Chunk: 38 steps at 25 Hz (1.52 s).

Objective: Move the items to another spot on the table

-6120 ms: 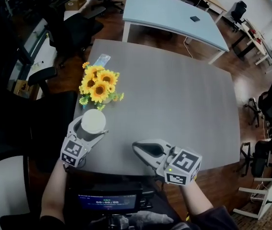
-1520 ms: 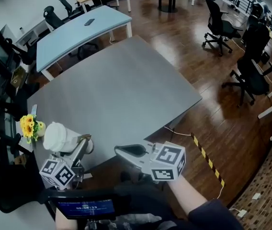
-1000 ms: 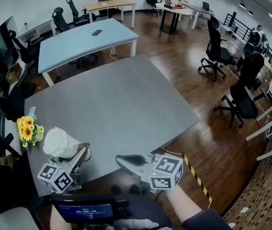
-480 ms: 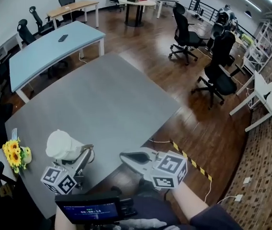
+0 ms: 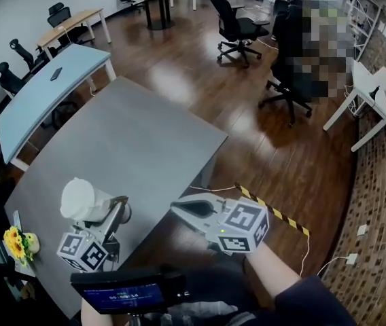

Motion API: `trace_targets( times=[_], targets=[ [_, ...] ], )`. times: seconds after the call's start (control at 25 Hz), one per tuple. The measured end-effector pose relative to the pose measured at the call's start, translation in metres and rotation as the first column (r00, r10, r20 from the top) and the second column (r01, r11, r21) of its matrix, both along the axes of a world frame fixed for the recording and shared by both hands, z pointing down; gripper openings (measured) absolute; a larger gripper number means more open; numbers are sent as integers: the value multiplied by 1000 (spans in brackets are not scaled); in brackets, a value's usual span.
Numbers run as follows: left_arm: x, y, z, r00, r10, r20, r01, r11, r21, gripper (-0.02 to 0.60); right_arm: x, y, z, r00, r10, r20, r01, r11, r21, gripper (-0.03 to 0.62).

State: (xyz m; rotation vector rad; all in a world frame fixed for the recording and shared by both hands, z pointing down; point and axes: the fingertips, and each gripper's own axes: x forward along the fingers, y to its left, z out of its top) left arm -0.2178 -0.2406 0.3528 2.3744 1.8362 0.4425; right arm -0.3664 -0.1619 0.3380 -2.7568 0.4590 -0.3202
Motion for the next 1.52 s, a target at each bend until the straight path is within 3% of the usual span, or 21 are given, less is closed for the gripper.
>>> trace_targets(
  times=[0.28, 0.52, 0.68, 1.0, 1.24, 1.36, 1.52],
  targets=[
    [-66, 118, -23, 999, -16, -28, 15, 1000, -20, 425, -56, 108, -8, 1000, -27, -6, 26, 993, -115, -17],
    [-111, 192, -23, 996, 72, -62, -71, 997, 9, 425, -74, 164, -18, 998, -55, -28, 49, 984, -171, -17],
    [-120, 221, -18, 988, 116, -98, -113, 993, 38, 426, -79, 194, -10, 1000, -28, -11, 26, 983, -182, -17],
    [-89, 268, 1, 976, 209, -52, -209, 978, 19, 425, -58, 233, 0, 996, 83, 37, -75, 979, -189, -17],
    [-47, 299, -2, 951, 299, -74, -301, 954, -18, 425, -18, 262, -14, 980, 198, 15, -192, 964, -185, -17],
    [-21, 299, 3, 949, 310, -63, -312, 950, -14, 425, -4, 256, -20, 977, 212, 7, -207, 962, -179, -17],
    [3, 304, 12, 957, 288, -22, -289, 957, -37, 426, 3, 253, -13, 974, 217, 68, -198, 956, -215, -17]
  ],
)
